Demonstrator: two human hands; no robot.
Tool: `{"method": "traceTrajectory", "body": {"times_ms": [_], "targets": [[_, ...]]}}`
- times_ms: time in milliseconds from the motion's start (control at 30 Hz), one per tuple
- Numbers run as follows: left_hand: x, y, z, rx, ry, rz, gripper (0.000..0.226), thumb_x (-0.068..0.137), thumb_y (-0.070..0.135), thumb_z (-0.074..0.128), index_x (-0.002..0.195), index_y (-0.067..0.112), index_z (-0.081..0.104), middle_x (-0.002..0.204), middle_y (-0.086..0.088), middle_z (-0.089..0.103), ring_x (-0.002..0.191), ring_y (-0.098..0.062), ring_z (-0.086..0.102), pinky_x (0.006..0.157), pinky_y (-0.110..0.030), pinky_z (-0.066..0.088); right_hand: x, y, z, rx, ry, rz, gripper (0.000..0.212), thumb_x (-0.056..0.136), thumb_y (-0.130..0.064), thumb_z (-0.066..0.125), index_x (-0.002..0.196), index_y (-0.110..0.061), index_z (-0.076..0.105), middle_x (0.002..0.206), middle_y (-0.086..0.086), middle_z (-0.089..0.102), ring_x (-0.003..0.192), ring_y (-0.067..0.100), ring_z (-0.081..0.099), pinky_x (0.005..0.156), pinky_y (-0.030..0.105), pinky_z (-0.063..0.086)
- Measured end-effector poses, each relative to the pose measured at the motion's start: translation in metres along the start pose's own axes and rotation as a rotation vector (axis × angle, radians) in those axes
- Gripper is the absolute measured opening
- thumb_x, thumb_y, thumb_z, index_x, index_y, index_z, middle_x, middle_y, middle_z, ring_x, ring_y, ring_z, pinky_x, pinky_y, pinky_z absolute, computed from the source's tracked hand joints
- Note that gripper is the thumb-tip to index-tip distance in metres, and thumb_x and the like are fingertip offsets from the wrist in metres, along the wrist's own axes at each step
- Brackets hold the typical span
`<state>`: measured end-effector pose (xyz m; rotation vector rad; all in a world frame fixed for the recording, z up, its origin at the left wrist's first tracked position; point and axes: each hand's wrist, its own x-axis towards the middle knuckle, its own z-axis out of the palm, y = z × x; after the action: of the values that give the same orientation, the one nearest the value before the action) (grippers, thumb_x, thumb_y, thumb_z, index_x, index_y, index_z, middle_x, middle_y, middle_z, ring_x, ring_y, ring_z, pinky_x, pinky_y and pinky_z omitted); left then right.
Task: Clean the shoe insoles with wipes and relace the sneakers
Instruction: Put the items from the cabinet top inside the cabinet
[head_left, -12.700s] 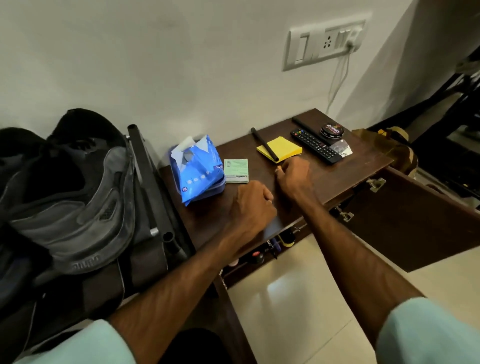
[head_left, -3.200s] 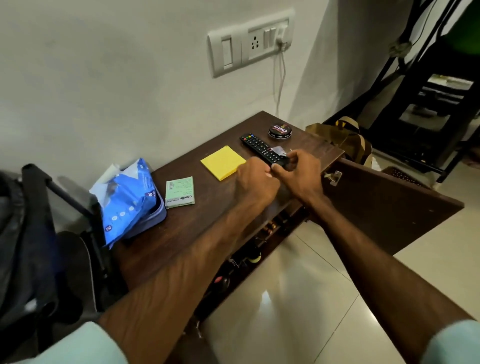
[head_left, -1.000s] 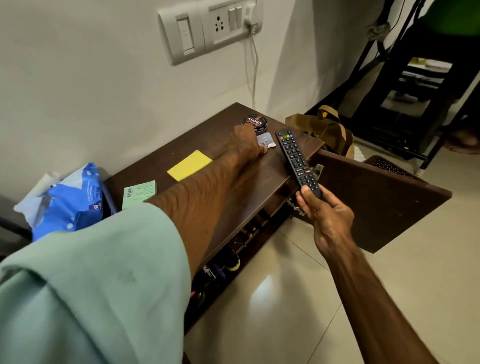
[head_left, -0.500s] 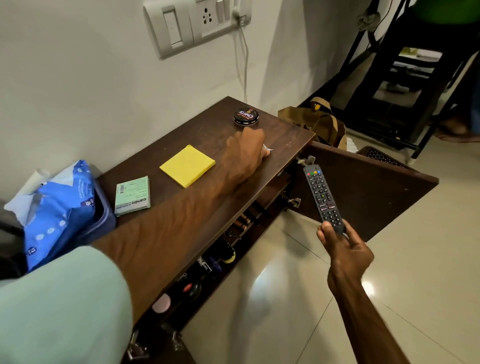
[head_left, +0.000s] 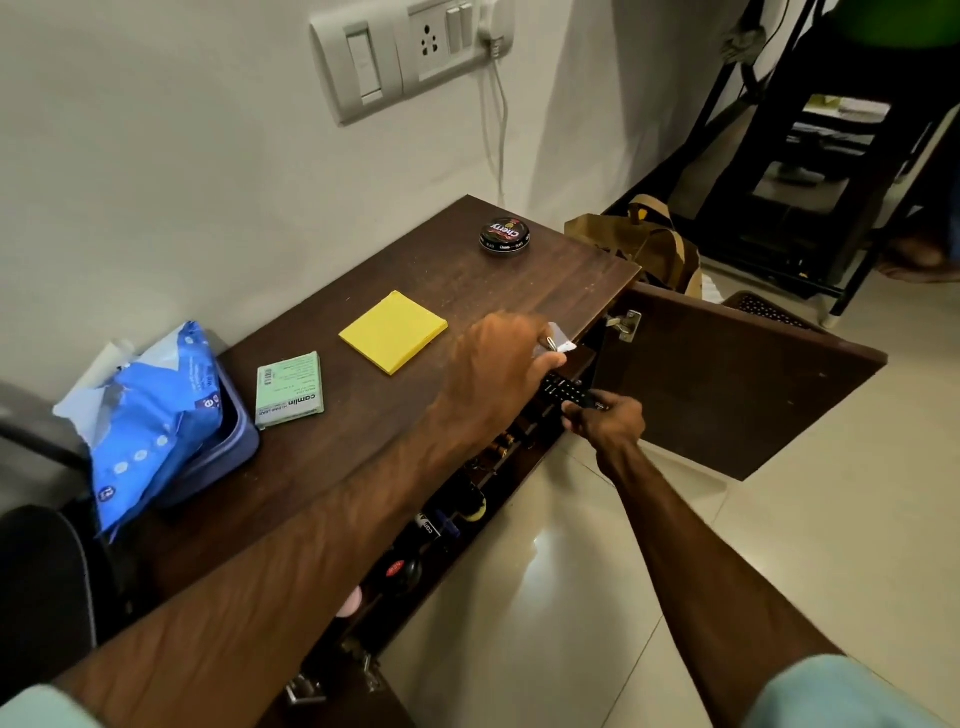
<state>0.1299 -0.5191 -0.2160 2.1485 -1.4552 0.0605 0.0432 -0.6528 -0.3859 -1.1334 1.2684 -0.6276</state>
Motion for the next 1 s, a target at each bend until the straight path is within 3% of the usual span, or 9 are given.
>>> {"method": "traceTrajectory", "body": {"times_ms": [133,200,367,500,533,633,733,867,1000], "targets": [[0.002,-0.002,0.004,-0.061,0.02,-0.017,0.025,0.086,0.031,0.079,0.104,0.013,0.075,0.101,-0.005,0.075,0.085,-0.01,0.065,0.067,-0.014,0.041,0.017,0.01,0.015,-0.231,0.042,-0.074,0.034,0.084,-0.005,0.079,0.117,-0.004,0.071,0.098,0.008,0.07,0.09,0.03,0.073,0.082,0.044,0.062],[0.003,-0.003,0.007,-0.068,0.013,-0.021,0.024,0.085,0.031,0.08,0.102,0.015,0.075,0.101,-0.003,0.075,0.085,-0.009,0.064,0.067,-0.012,0.039,0.024,0.012,0.018,-0.295,0.034,-0.089,0.027,0.089,-0.009,0.071,0.116,-0.008,0.069,0.107,0.01,0.072,0.096,0.031,0.071,0.086,0.047,0.061],[0.001,0.0,0.01,-0.089,0.021,-0.001,0.021,0.084,0.028,0.081,0.099,0.014,0.076,0.098,-0.003,0.075,0.08,-0.002,0.056,0.059,-0.004,0.03,0.037,0.015,0.014,-0.258,-0.152,-0.01,0.038,0.097,-0.008,0.052,0.134,0.0,0.045,0.115,0.017,0.064,0.09,0.026,0.063,0.07,0.04,0.054],[-0.002,0.002,0.019,-0.113,-0.019,0.026,0.022,0.084,0.024,0.081,0.102,0.012,0.075,0.103,-0.005,0.074,0.091,-0.014,0.067,0.075,-0.016,0.048,0.0,-0.003,-0.006,-0.203,0.058,-0.144,0.046,0.104,-0.019,0.052,0.147,-0.004,0.043,0.127,0.006,0.06,0.106,0.022,0.059,0.087,0.037,0.05],[-0.002,0.004,0.021,-0.122,-0.043,0.053,0.021,0.085,0.023,0.079,0.102,0.011,0.075,0.104,-0.006,0.073,0.092,-0.014,0.066,0.078,-0.019,0.049,-0.015,-0.012,-0.014,-0.079,0.062,-0.193,0.04,0.105,-0.026,0.052,0.14,-0.006,0.053,0.123,0.007,0.066,0.105,0.021,0.063,0.088,0.036,0.053],[-0.005,0.011,0.028,-0.126,-0.14,0.138,0.019,0.089,0.018,0.075,0.105,0.008,0.074,0.108,-0.009,0.072,0.097,-0.017,0.066,0.083,-0.021,0.05,-0.056,-0.042,-0.038,0.238,-0.169,-0.162,0.033,0.103,-0.041,0.055,0.107,-0.014,0.073,0.098,0.011,0.078,0.086,0.023,0.075,0.073,0.036,0.061],[-0.003,0.017,0.034,-0.14,-0.173,0.162,0.013,0.09,0.011,0.072,0.1,0.003,0.074,0.102,-0.014,0.072,0.092,-0.023,0.068,0.08,-0.028,0.053,-0.071,-0.061,-0.058,0.256,-0.279,-0.146,0.031,0.099,-0.034,0.063,0.108,-0.006,0.073,0.099,0.017,0.077,0.083,0.026,0.075,0.072,0.035,0.062],[0.009,0.018,0.04,-0.111,-0.3,0.15,0.02,0.094,0.005,0.065,0.111,-0.004,0.071,0.113,-0.02,0.07,0.106,-0.031,0.065,0.094,-0.026,0.046,-0.068,-0.077,-0.077,0.239,-0.443,-0.128,0.032,0.097,-0.026,0.066,0.117,-0.001,0.07,0.106,0.018,0.076,0.093,0.029,0.075,0.08,0.036,0.064],[0.01,0.016,0.051,-0.038,-0.154,0.151,0.02,0.087,0.001,0.069,0.105,0.006,0.074,0.106,-0.012,0.071,0.1,-0.029,0.065,0.086,-0.042,0.054,-0.058,-0.079,-0.081,0.145,-0.434,-0.136,0.024,0.09,-0.005,0.071,0.114,0.0,0.071,0.104,0.016,0.077,0.093,0.028,0.076,0.078,0.033,0.064]]}}
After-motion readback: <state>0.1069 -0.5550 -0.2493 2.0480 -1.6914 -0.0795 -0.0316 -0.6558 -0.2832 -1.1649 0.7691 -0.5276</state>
